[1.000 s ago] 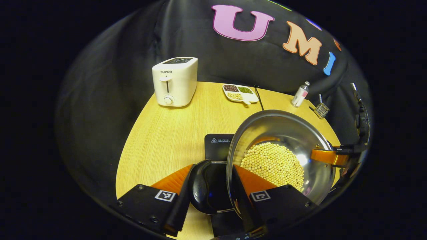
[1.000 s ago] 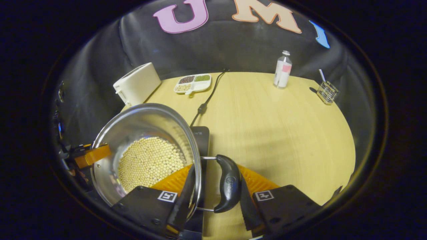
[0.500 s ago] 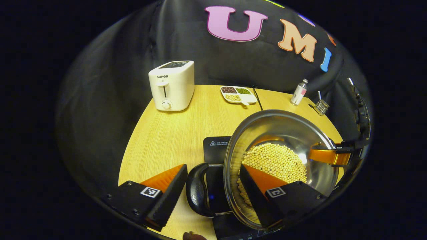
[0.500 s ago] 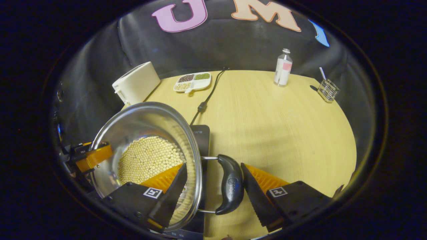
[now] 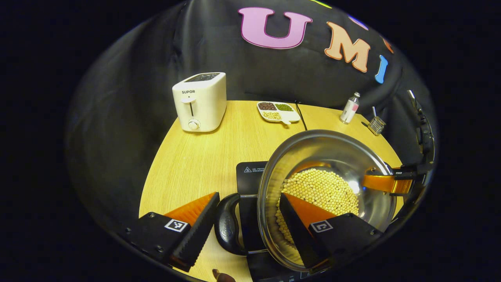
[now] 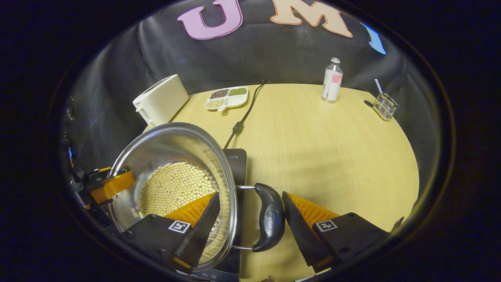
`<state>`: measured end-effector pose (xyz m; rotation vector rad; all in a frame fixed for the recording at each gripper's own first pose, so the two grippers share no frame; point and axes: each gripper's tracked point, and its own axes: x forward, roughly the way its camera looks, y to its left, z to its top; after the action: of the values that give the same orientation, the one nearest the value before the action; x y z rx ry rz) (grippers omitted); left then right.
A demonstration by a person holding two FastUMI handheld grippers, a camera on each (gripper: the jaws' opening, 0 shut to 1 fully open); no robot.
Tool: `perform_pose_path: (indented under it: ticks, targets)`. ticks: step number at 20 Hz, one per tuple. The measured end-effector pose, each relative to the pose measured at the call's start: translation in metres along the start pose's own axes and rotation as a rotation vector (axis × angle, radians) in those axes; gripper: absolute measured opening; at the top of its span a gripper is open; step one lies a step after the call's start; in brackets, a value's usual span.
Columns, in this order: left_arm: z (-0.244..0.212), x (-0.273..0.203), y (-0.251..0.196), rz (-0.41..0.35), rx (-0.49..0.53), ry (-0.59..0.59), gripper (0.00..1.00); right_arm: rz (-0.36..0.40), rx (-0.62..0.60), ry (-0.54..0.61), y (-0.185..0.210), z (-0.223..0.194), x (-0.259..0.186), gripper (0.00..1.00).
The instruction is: First push the handle of the pot to place it horizontally, then grasp the pot with both hands and set it on the induction cooktop.
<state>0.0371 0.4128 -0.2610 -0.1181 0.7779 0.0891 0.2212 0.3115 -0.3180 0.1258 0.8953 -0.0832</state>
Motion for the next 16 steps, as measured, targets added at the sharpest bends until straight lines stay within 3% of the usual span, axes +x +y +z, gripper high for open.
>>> perform_pose_path:
  ticks: [8, 9, 10, 13, 14, 16]
  targets:
    - [0.015, -0.011, 0.006, 0.049, 0.056, -0.041, 0.98, 0.018, -0.003, -0.033, 0.002, 0.012, -0.009, 0.95]
    - [0.021, -0.014, 0.008, 0.061, 0.069, -0.061, 0.98, 0.018, -0.003, -0.044, 0.002, 0.016, -0.011, 0.99]
    - [0.027, -0.017, 0.009, 0.075, 0.086, -0.081, 0.98, 0.018, -0.002, -0.057, 0.001, 0.020, -0.013, 0.95]
    - [0.050, -0.030, 0.010, 0.125, 0.151, -0.153, 0.98, 0.025, -0.006, -0.097, 0.001, 0.034, -0.026, 0.95]
    - [0.060, -0.037, 0.010, 0.141, 0.173, -0.184, 0.97, 0.029, -0.010, -0.116, 0.001, 0.041, -0.032, 0.99]
    - [0.078, -0.052, 0.006, 0.167, 0.208, -0.248, 0.97, 0.043, -0.022, -0.156, 0.001, 0.052, -0.046, 0.95]
